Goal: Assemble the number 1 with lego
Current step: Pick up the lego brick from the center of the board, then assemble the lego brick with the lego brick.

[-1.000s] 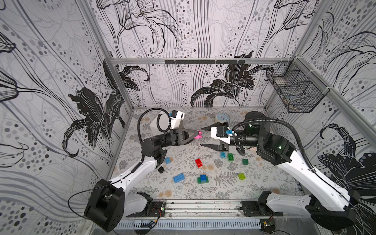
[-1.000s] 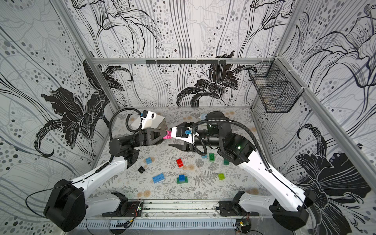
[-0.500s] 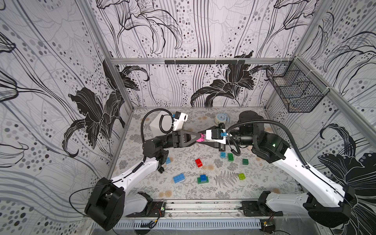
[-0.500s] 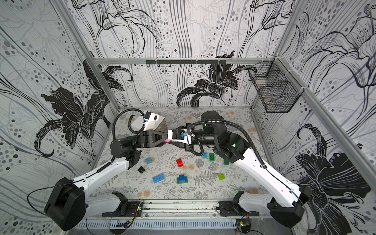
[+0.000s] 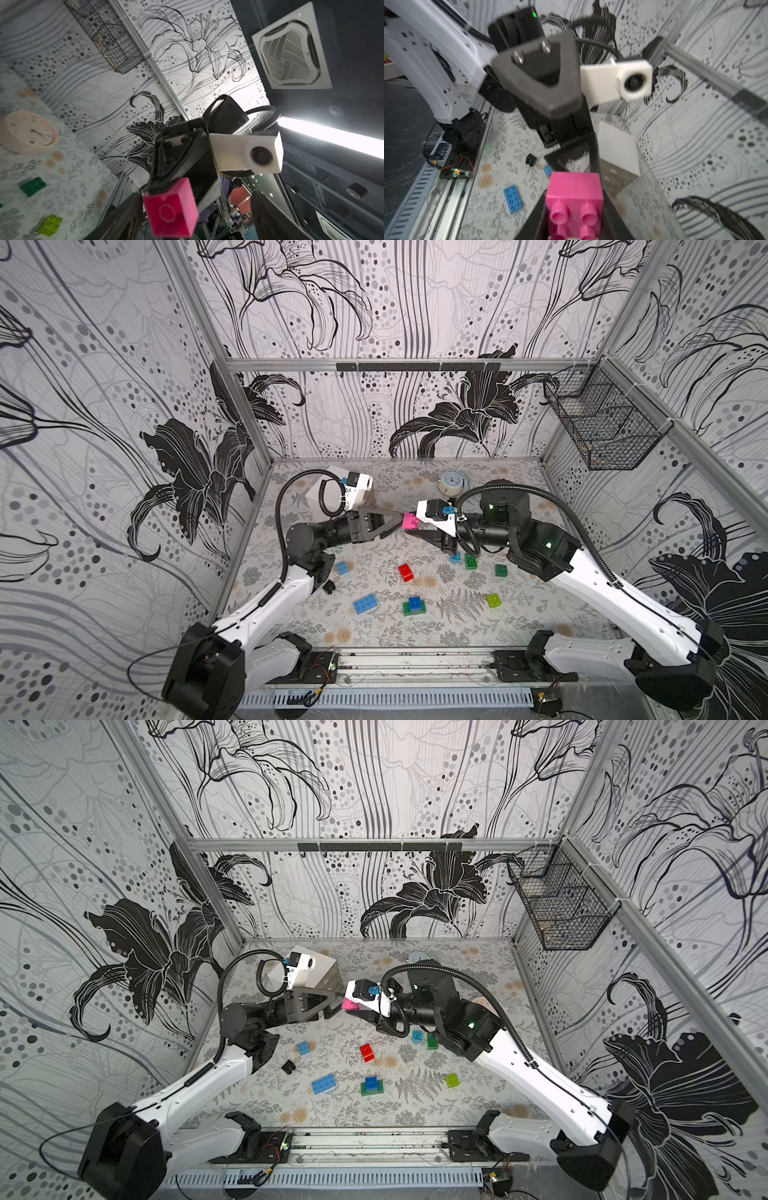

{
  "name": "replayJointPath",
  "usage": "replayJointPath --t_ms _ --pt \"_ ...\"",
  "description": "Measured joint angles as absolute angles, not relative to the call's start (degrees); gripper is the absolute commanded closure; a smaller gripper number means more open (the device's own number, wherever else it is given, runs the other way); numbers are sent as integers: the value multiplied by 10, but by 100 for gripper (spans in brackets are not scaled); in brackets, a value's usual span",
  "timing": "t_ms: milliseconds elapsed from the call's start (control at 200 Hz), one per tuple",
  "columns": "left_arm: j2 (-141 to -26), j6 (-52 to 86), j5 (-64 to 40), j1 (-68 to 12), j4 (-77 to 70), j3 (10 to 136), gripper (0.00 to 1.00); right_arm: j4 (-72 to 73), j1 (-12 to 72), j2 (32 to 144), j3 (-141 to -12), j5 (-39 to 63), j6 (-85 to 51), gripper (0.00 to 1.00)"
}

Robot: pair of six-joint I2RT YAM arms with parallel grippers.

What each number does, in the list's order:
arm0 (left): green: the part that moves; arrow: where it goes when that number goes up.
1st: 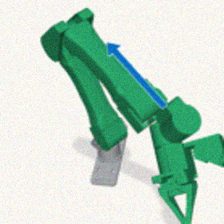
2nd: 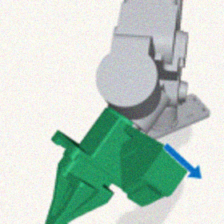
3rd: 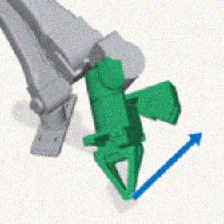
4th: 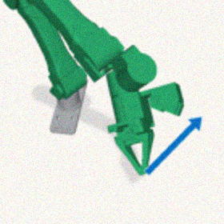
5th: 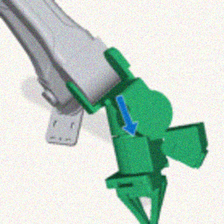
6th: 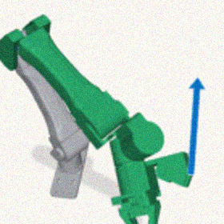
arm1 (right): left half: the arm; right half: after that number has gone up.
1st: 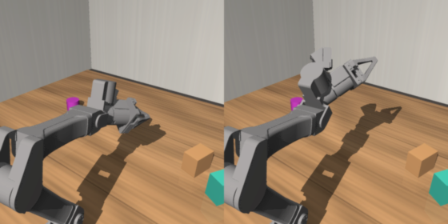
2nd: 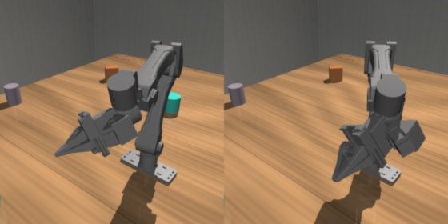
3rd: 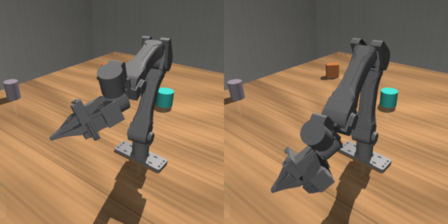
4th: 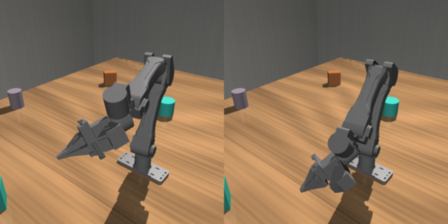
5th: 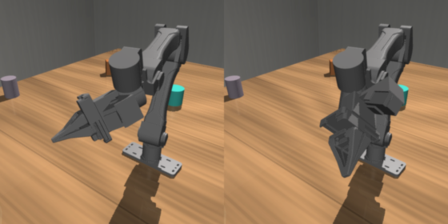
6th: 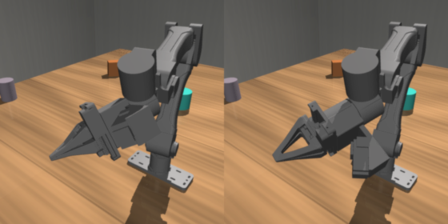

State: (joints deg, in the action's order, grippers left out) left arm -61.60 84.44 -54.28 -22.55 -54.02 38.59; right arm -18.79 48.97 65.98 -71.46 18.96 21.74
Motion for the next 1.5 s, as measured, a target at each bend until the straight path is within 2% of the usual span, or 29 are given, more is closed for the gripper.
replayJointPath --t_ms 95,180,365,621,811,1117,1502 --pt "-544 692 -468 -211 -297 407 12 -225 494 645 -669 110 101 100" --pt "-510 577 -360 -210 -117 438 12 -278 507 647 -653 49 -20 100" --pt "-489 507 -160 -209 80 410 13 -411 578 708 -656 -11 -238 100" --pt "-446 548 -39 -207 186 331 14 -528 675 834 -686 -28 -420 100" --pt "-406 575 -5 -207 206 321 14 -533 688 880 -707 -30 -499 100" --pt "-399 594 10 -207 207 311 15 -525 688 964 -734 -31 -532 100" --pt "-394 606 11 -207 208 304 15 -524 688 985 -740 -36 -532 100"
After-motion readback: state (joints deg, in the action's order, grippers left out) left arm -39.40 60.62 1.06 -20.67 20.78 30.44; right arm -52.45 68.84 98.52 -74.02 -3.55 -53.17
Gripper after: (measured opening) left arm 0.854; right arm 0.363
